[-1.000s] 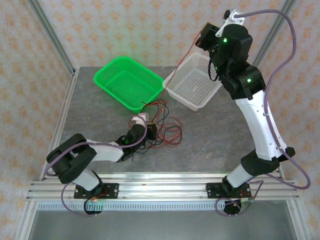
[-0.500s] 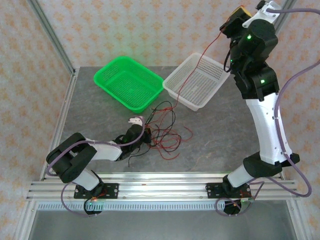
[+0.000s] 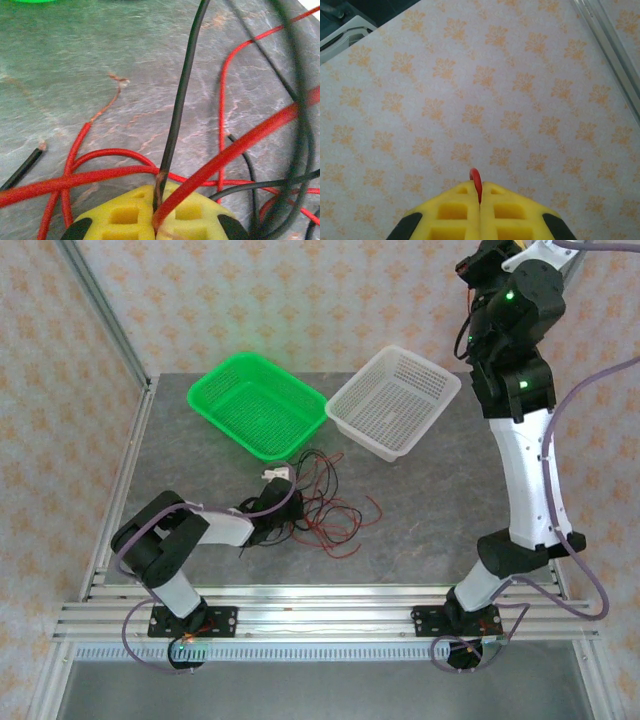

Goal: Untangle the cables

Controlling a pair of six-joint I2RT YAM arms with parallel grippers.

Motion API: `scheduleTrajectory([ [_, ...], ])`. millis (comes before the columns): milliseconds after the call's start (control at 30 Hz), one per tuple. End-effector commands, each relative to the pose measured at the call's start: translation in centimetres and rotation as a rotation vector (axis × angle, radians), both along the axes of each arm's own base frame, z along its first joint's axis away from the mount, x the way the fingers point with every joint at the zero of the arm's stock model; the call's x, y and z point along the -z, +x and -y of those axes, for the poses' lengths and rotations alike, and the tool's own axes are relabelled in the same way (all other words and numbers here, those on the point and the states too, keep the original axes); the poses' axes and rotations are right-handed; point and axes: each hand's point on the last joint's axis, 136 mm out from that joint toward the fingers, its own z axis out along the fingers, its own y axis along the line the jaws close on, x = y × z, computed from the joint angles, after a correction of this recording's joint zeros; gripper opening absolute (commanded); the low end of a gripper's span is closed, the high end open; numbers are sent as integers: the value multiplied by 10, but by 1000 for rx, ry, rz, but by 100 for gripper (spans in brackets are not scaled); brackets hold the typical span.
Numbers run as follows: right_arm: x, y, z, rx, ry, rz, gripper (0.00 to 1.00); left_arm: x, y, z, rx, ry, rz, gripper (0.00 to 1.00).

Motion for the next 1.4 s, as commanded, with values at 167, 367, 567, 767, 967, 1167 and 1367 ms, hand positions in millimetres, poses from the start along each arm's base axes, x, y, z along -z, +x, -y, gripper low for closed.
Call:
scheduleTrajectory([
  [167, 7, 34, 12, -2, 0, 11, 0, -57, 8, 29, 151, 47, 40, 35],
  [367, 6, 57, 24, -18, 12, 30, 0, -112, 2, 35, 197, 75, 113, 64],
  [567, 7, 73, 15, -49, 4, 57, 0, -168, -8, 24, 175, 24, 216, 69],
  [767, 45, 115, -3, -114, -6, -19, 0, -205, -21, 3, 130, 0, 293, 71],
  [967, 150, 181, -24, -167, -22, -252, 0, -222, -36, -14, 97, -22, 329, 71],
  [1167, 292, 216, -37, -196, -28, -574, 0, -229, -46, -30, 54, -30, 337, 70],
  [1367, 410, 204, -41, -191, -61, -837, 0, -239, -54, -37, 41, -63, 355, 72],
])
